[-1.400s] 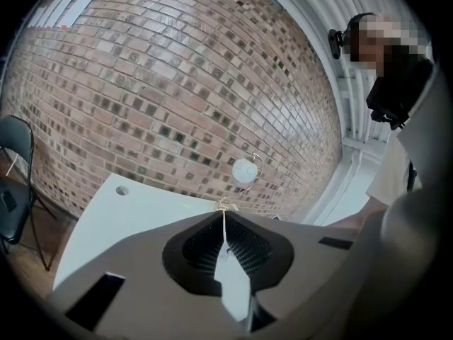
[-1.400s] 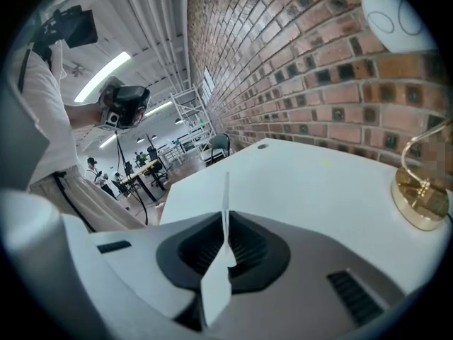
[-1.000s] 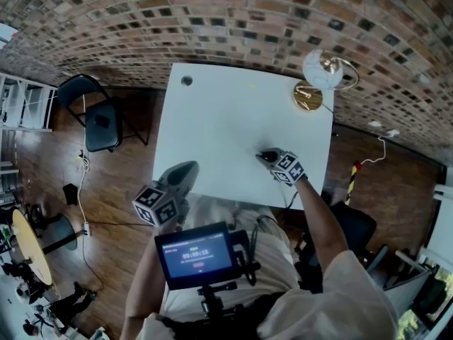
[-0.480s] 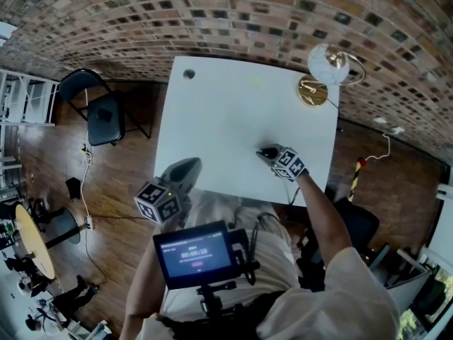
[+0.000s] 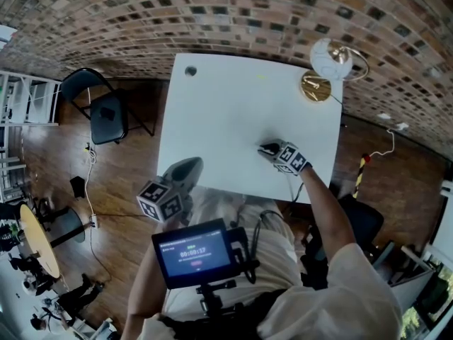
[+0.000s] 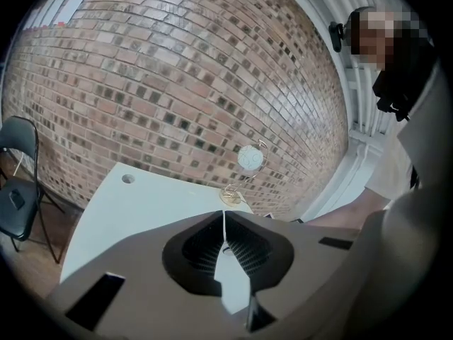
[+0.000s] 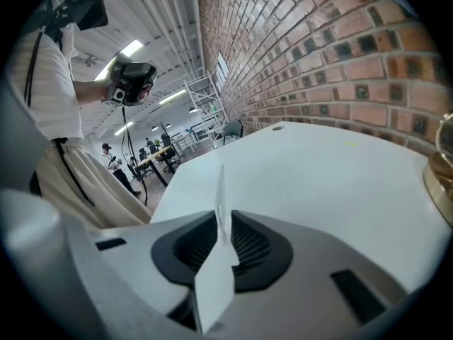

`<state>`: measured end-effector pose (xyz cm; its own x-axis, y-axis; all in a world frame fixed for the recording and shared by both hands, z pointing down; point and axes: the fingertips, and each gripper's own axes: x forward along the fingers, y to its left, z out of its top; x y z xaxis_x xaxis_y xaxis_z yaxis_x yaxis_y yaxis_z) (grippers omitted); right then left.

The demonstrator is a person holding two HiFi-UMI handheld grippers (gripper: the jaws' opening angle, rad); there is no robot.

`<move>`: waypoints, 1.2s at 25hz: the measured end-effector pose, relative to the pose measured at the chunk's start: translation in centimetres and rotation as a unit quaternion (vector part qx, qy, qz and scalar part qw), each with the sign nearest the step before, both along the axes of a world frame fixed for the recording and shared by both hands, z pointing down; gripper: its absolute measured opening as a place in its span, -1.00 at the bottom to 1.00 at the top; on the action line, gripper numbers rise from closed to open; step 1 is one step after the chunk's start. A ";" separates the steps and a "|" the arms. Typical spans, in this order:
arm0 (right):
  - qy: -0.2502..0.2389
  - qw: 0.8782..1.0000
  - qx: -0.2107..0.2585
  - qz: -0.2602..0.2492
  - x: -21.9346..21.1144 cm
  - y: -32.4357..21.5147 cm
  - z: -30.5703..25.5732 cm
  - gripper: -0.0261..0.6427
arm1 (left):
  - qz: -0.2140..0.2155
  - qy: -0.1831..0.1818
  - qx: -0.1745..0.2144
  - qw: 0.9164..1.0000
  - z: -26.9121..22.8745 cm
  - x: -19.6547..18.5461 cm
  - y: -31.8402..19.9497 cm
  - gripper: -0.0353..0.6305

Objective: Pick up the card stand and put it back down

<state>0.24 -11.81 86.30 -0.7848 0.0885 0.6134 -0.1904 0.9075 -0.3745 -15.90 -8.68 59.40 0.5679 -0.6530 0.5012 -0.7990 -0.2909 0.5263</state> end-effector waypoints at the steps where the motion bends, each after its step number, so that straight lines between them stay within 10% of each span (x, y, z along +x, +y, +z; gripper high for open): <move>1: 0.006 1.000 0.004 0.002 0.1 -0.1 0.2 -0.61 | 0.001 -0.001 0.000 1.000 0.2 -0.1 0.1 -0.87; 7: 0.010 0.999 0.025 0.027 0.4 -0.9 -0.4 -0.25 | 0.002 0.002 0.002 1.000 0.4 -0.2 0.1 -0.87; 17: -0.048 0.989 0.063 0.122 2.3 -2.6 -6.9 -0.21 | 0.012 0.008 0.014 1.000 -0.4 1.0 0.1 -0.87; 30: -0.172 0.946 0.144 0.232 4.0 -3.0 -26.0 -0.22 | 0.004 0.026 0.085 0.996 -4.7 1.1 -1.0 -0.86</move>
<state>4.21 -14.86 60.34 -0.8560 -0.4470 0.2599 -0.5051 0.8301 -0.2361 -14.77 -9.69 54.72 0.5947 -0.7218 0.3541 -0.7701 -0.3848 0.5089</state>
